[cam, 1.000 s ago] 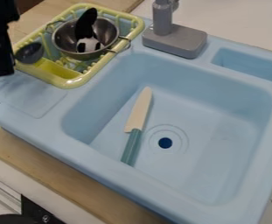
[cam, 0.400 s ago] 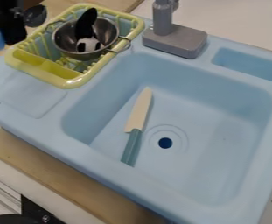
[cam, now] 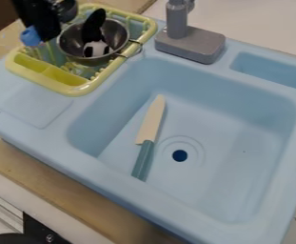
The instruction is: Put the ladle spoon in the silver top
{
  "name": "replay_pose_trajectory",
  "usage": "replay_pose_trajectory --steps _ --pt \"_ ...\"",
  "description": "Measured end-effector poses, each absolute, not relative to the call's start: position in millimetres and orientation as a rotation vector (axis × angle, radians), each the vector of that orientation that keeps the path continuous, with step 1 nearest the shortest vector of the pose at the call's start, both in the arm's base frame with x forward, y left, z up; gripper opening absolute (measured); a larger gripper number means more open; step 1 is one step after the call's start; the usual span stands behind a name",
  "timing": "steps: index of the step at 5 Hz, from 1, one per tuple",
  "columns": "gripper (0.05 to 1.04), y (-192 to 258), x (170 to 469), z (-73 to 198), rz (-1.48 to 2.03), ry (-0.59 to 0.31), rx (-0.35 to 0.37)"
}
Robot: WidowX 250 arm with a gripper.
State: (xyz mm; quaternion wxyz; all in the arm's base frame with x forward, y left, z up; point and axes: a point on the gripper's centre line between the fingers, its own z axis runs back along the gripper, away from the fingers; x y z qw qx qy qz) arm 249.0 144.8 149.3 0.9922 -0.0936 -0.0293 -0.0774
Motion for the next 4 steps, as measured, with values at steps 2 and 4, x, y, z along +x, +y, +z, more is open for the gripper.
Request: replay_pose_trajectory --steps 2,4 --pt "0.309 141.7 263.2 147.8 0.074 -0.042 -0.175" --pt "0.309 138.6 275.4 145.2 0.223 -0.102 -0.191"
